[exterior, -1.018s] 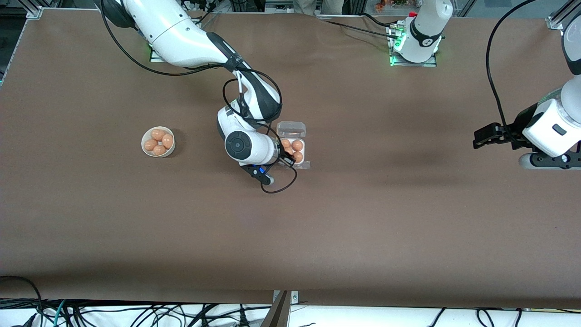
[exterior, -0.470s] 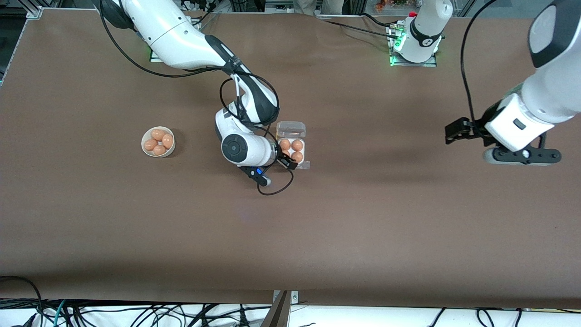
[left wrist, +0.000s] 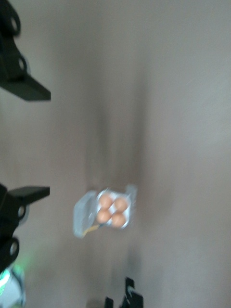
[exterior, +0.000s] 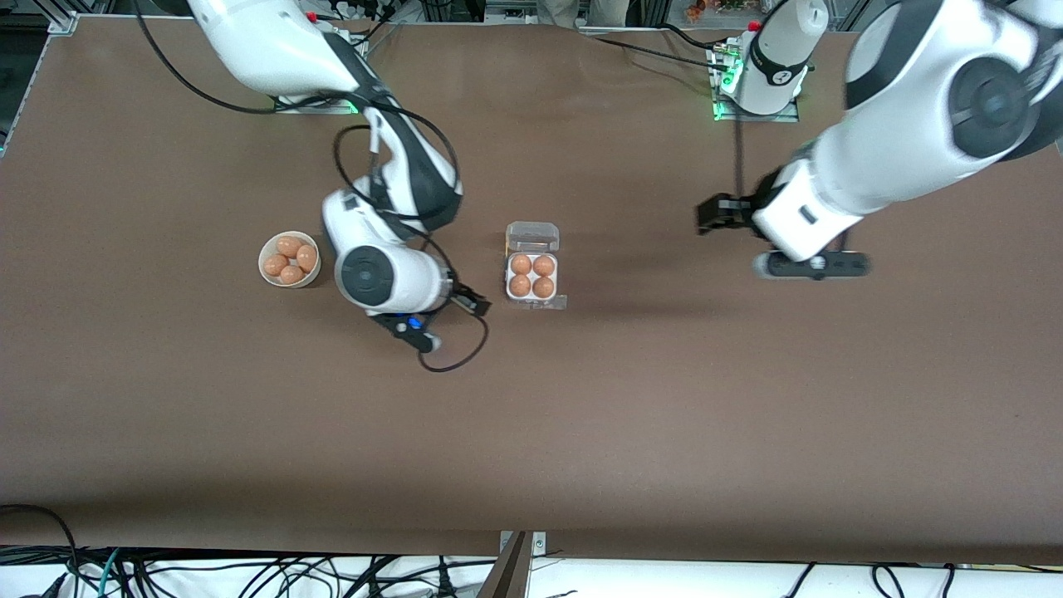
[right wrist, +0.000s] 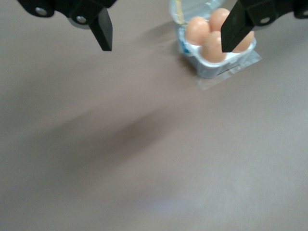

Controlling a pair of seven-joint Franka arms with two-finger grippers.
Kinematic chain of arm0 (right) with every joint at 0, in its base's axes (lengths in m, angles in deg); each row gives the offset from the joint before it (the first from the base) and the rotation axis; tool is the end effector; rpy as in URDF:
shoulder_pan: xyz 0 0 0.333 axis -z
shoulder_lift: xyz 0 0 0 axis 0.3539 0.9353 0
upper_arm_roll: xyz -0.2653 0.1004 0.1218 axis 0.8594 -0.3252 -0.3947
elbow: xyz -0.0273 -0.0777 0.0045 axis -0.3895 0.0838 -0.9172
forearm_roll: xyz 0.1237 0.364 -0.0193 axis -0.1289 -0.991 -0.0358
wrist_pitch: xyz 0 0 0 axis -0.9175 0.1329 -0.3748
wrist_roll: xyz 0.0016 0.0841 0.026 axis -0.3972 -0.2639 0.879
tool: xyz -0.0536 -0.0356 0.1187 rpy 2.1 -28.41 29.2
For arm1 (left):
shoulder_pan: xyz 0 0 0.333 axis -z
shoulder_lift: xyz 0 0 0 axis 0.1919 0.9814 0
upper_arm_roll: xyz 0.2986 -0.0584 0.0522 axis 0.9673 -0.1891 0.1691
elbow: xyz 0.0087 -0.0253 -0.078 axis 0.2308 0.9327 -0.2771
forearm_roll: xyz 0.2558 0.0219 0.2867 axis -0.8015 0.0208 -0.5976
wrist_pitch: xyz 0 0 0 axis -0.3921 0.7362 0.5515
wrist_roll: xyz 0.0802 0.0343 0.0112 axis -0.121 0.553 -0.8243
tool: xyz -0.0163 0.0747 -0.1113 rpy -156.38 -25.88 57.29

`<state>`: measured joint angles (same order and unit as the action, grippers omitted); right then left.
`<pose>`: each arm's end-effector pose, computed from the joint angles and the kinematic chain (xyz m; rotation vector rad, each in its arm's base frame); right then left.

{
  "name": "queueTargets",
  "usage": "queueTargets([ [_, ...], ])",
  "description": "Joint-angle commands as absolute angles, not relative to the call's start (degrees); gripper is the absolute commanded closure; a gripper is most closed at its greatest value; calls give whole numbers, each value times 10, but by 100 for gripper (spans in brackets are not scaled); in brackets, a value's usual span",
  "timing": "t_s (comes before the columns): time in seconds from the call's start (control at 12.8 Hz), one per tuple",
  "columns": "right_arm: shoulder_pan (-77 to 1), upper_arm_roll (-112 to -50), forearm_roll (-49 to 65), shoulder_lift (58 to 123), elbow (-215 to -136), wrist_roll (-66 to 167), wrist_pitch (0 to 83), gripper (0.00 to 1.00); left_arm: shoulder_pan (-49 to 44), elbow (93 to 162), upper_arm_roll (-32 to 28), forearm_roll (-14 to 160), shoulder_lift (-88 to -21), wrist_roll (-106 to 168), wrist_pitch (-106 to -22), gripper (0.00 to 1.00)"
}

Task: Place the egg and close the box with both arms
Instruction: 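Retract the right gripper while the left gripper reaches the carton lid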

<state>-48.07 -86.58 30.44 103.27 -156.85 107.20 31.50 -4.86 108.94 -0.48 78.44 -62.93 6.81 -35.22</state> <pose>0.5964 0.3378 0.2920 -2.9542 0.7712 0.4575 0.5631 -0.2533 0.4993 2.8648 0.2163 -0.4264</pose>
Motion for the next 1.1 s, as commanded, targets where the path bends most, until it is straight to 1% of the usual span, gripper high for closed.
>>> queueTargets([
  [0.0,-481,-799,312,970,-1591,961,249,0,7,1081,-5,810,-591,-43,-348,71],
  [0.16,-481,-753,340,922,-1620,880,221,0,54,1079,-5,807,-555,-160,-349,86],
  [0.24,-481,-730,360,888,-1653,836,221,0,70,1078,-5,809,-534,-186,-349,94],
  [0.31,-481,-711,381,858,-1676,797,218,0,88,1077,-5,812,-516,-187,-352,99],
  [0.47,-481,-654,393,814,-1691,704,179,0,126,1073,-5,815,-477,-187,-359,100],
  [0.63,-481,-612,397,783,-1689,641,162,0,156,1073,-5,815,-449,-188,-402,100],
  [0.78,-481,-596,401,760,-1690,603,151,0,174,1073,-5,815,-427,-194,-431,100],
  [1.02,-481,-595,411,749,-1688,547,127,0,195,1073,-5,814,-400,-195,-438,100],
])
